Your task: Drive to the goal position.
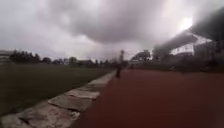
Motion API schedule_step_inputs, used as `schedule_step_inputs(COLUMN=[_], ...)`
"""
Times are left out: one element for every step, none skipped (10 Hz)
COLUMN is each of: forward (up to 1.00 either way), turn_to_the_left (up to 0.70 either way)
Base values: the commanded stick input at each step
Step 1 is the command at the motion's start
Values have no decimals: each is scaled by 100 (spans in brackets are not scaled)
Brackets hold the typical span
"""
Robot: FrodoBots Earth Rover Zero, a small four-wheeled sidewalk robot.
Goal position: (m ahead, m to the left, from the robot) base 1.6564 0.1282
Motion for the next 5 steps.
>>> schedule_step_inputs(forward=[50,50,50,50,50], turn_to_the_left=[2,2,2,2,2])
